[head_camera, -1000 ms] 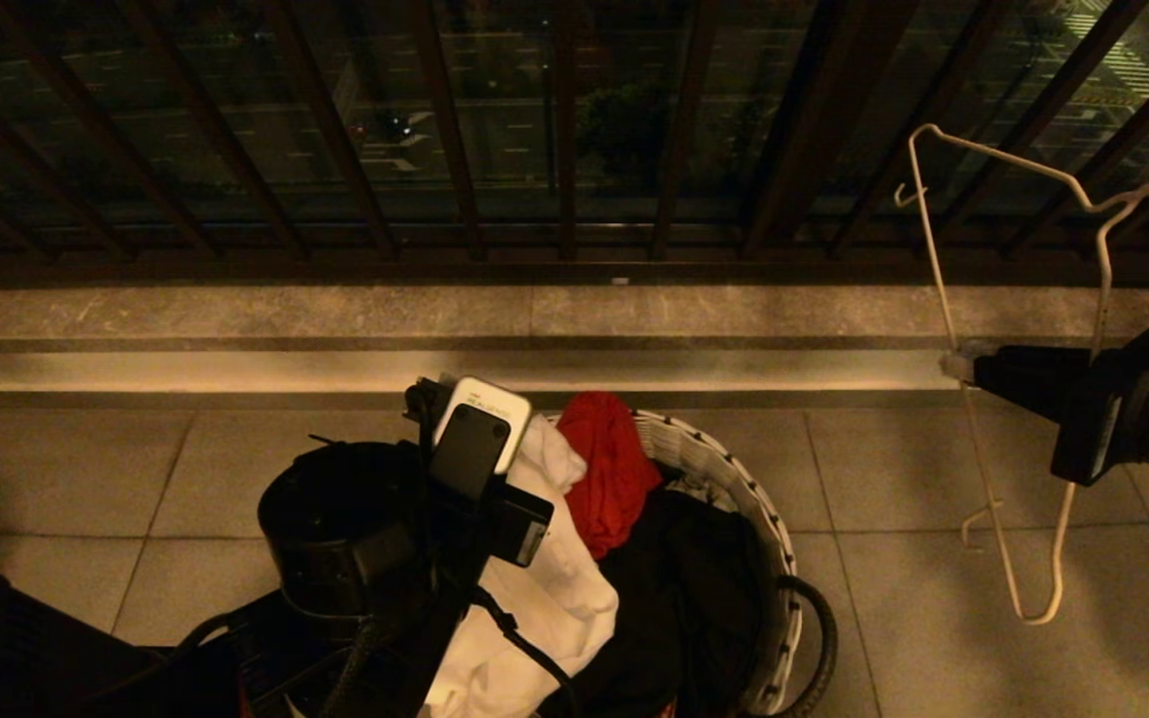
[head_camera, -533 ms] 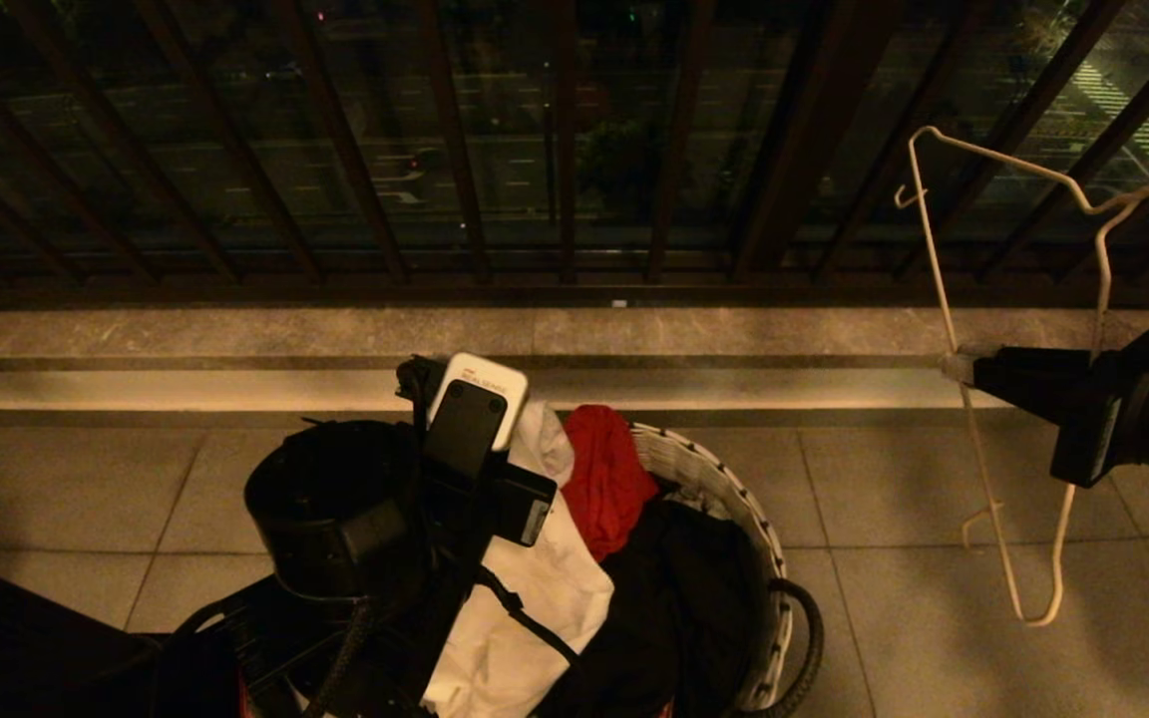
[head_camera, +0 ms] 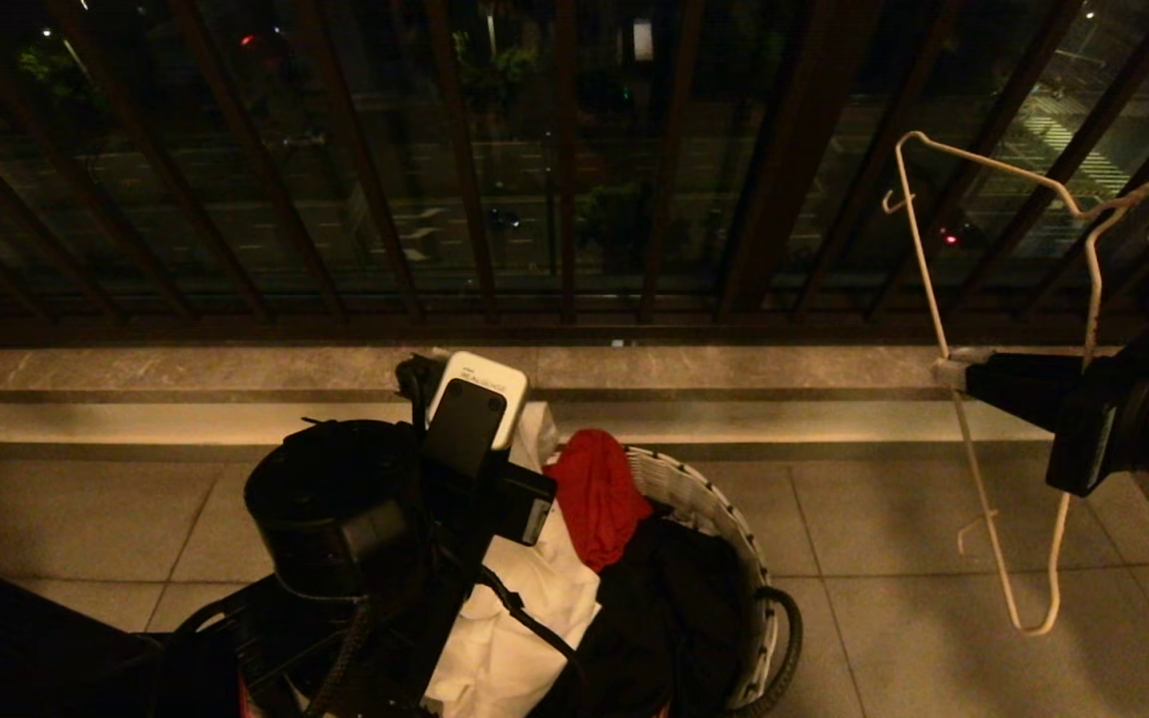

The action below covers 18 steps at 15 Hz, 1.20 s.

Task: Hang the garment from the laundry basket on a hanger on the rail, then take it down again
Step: Pick up clothes from the basket

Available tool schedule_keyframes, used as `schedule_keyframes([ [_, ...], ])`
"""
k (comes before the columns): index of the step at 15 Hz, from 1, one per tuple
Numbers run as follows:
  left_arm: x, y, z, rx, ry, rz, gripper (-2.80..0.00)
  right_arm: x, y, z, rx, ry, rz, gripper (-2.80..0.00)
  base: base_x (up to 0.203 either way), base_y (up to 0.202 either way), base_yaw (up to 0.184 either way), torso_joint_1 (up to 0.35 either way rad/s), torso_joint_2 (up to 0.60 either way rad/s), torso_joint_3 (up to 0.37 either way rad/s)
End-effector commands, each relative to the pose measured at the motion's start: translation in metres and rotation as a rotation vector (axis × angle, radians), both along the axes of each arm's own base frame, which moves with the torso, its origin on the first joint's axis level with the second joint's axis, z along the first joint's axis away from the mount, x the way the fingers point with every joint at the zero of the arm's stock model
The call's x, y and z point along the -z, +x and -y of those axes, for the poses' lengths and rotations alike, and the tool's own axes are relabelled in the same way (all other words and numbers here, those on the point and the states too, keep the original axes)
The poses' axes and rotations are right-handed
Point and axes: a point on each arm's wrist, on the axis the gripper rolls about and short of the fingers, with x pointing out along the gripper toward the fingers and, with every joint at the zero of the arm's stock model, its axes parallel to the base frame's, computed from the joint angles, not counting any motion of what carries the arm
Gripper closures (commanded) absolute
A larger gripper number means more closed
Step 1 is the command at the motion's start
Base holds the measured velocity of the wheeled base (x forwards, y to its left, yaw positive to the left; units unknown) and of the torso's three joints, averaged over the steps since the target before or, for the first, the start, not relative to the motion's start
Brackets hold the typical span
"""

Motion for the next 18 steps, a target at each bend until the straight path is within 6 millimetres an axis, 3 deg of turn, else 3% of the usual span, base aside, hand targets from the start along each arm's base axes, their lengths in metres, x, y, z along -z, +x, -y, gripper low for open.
schedule_keyframes([
  [1,0.0015,0.0005,0.0005,-0.002,-0.003,-0.001,0.0,0.0001,0.0002,-0.0004,-0.003,0.0,0.001,0.0,0.0,0.0,0.0,-0.006,0.0,0.203],
  [18,0.01,0.0033,0.0033,-0.002,0.013,-0.02,0.0,0.0011,-0.0014,-0.0039,-0.024,-0.001,-0.001,0.0,0.0,0.0,0.0,0.0,0.0,0.203],
])
